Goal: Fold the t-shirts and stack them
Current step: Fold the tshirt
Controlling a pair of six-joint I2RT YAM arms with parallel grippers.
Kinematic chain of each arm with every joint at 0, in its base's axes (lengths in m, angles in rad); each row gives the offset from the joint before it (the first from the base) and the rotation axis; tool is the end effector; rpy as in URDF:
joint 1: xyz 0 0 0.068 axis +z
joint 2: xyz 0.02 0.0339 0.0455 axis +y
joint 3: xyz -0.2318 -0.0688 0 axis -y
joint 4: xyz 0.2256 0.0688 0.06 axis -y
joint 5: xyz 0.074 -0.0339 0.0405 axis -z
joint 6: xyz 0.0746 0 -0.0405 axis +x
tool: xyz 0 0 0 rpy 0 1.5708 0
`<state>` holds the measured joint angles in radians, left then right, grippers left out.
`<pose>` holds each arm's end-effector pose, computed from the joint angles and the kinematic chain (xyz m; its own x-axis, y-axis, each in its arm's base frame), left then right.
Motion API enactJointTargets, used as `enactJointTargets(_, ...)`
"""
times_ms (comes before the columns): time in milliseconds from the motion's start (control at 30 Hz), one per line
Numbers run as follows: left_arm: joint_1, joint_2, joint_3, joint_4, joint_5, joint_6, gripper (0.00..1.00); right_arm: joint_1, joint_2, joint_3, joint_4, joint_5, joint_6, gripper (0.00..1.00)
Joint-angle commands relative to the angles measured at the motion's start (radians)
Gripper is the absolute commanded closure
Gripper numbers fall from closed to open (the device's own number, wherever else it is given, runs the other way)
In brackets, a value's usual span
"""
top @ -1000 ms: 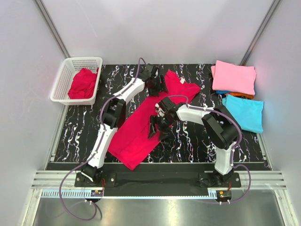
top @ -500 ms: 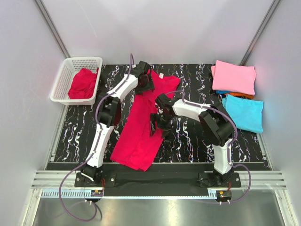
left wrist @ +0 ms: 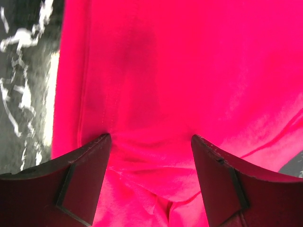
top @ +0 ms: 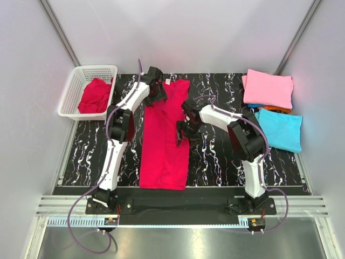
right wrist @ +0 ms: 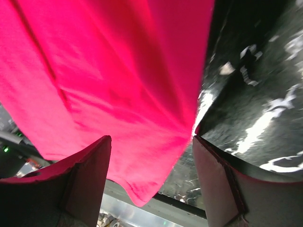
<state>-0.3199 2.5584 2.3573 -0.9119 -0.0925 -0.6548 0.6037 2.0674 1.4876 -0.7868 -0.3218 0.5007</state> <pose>0.4882 -0.1545 0.1219 -0.8425 -0.3597 -0.4010 -0.3010 0.9317 -0.2034 0.3006 0.2359 0.1021 -0.9911 -0.1302 -0.0292 -0.1318 0.9200 0.3690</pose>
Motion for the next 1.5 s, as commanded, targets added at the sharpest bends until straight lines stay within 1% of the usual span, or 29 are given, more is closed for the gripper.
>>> enactJointTargets(0, 0.024, 0.083, 0.037, 0.053, 0.086, 0.000, 0.23, -0.008, 0.039, 0.094, -0.097, 0.066, -0.047, 0.24)
enactJointTargets(100, 0.030, 0.103, 0.043, 0.099, 0.135, -0.028, 0.23, -0.013, 0.066, 0.143, -0.121, 0.070, -0.062, 0.24)
enactJointTargets(133, 0.031, 0.102, 0.033, 0.149, 0.151, -0.028, 0.22, -0.015, 0.074, 0.154, -0.129, 0.073, -0.065, 0.23)
enactJointTargets(267, 0.050, 0.102, 0.014, 0.241, 0.226, -0.063, 0.22, -0.016, 0.071, 0.194, -0.153, 0.082, -0.091, 0.24)
enactJointTargets(367, 0.053, 0.062, -0.012, 0.287, 0.231, -0.049, 0.20, -0.016, 0.030, 0.191, -0.155, 0.134, -0.094, 0.23)
enactJointTargets(400, 0.053, 0.042, -0.033, 0.310, 0.229, -0.033, 0.20, -0.016, -0.001, 0.191, -0.154, 0.145, -0.093, 0.22)
enactJointTargets(433, 0.053, -0.016, -0.086, 0.362, 0.224, -0.026, 0.19, -0.016, -0.016, 0.189, -0.150, 0.167, -0.091, 0.21)
enactJointTargets(500, 0.053, -0.075, -0.153, 0.430, 0.215, 0.000, 0.15, -0.016, -0.065, 0.174, -0.134, 0.188, -0.085, 0.18)
enactJointTargets(533, 0.053, -0.108, -0.197, 0.474, 0.209, 0.007, 0.13, -0.016, -0.085, 0.159, -0.118, 0.214, -0.079, 0.07)
enactJointTargets(567, 0.053, -0.162, -0.217, 0.490, 0.201, 0.027, 0.03, -0.016, -0.131, 0.116, -0.102, 0.228, -0.068, 0.01)
enactJointTargets(600, 0.053, -0.191, -0.234, 0.502, 0.197, 0.040, 0.01, -0.016, -0.153, 0.090, -0.060, 0.240, -0.065, 0.00)
enactJointTargets(700, 0.053, -0.303, -0.289, 0.476, 0.171, 0.087, 0.01, -0.016, -0.191, 0.022, -0.043, 0.294, -0.047, 0.00)
enactJointTargets(733, 0.053, -0.337, -0.349, 0.450, 0.159, 0.099, 0.01, -0.016, -0.194, 0.008, -0.043, 0.296, -0.047, 0.00)
enactJointTargets(767, 0.054, -0.419, -0.430, 0.426, 0.117, 0.106, 0.01, -0.016, -0.208, -0.031, -0.029, 0.282, -0.041, 0.00)
enactJointTargets(800, 0.053, -0.464, -0.431, 0.410, 0.105, 0.109, 0.01, -0.016, -0.219, -0.058, -0.014, 0.282, -0.036, 0.00)
enactJointTargets(833, 0.053, -0.521, -0.546, 0.389, 0.096, 0.110, 0.01, -0.015, -0.236, -0.087, 0.004, 0.262, -0.030, 0.00)
enactJointTargets(867, 0.053, -0.573, -0.613, 0.378, 0.062, 0.100, 0.01, -0.015, -0.272, -0.152, 0.049, 0.245, -0.012, 0.00)
enactJointTargets(900, 0.051, -0.699, -0.759, 0.377, 0.056, 0.100, 0.01, -0.009, -0.295, -0.188, 0.073, 0.233, 0.002, 0.00)
enactJointTargets(933, 0.050, -0.760, -0.832, 0.377, 0.047, 0.093, 0.01, -0.002, -0.321, -0.222, 0.095, 0.227, 0.019, 0.00)
enactJointTargets(967, 0.047, -0.818, -0.904, 0.377, 0.046, 0.080, 0.01, 0.005, -0.372, -0.286, 0.141, 0.219, 0.041, 0.02)
enactJointTargets(1000, 0.045, -0.940, -1.034, 0.381, 0.051, 0.073, 0.01, 0.020, -0.397, -0.315, 0.161, 0.211, 0.054, 0.04)
enactJointTargets(1067, 0.039, -1.053, -1.148, 0.378, 0.069, 0.058, 0.01, 0.039, -0.469, -0.393, 0.202, 0.184, 0.102, 0.13)
enactJointTargets(1100, 0.039, -1.145, -1.243, 0.377, 0.086, 0.052, 0.01, 0.060, -0.490, -0.417, 0.243, 0.169, 0.120, 0.21)
enactJointTargets(1167, 0.038, -1.233, -1.326, 0.377, 0.132, 0.022, 0.01, 0.085, -0.541, -0.484, 0.290, 0.159, 0.168, 0.27)
enactJointTargets(1200, 0.038, -1.263, -1.393, 0.378, 0.169, 0.011, 0.01, 0.094, -0.553, -0.507, 0.344, 0.150, 0.183, 0.28)
enactJointTargets(1233, 0.038, -1.315, -1.420, 0.378, 0.189, 0.001, 0.01, 0.111, -0.561, -0.527, 0.369, 0.126, 0.199, 0.30)
enactJointTargets(1267, 0.036, -1.333, -1.446, 0.378, 0.210, -0.015, 0.01, 0.120, -0.573, -0.562, 0.430, 0.113, 0.228, 0.31)
enactJointTargets(1367, 0.036, -1.363, -1.529, 0.375, 0.215, -0.035, 0.01, 0.154, -0.569, -0.616, 0.524, 0.069, 0.278, 0.36)
enactJointTargets(1467, 0.035, -1.383, -1.590, 0.358, 0.230, -0.061, 0.01, 0.209, -0.558, -0.645, 0.552, 0.073, 0.325, 0.39)
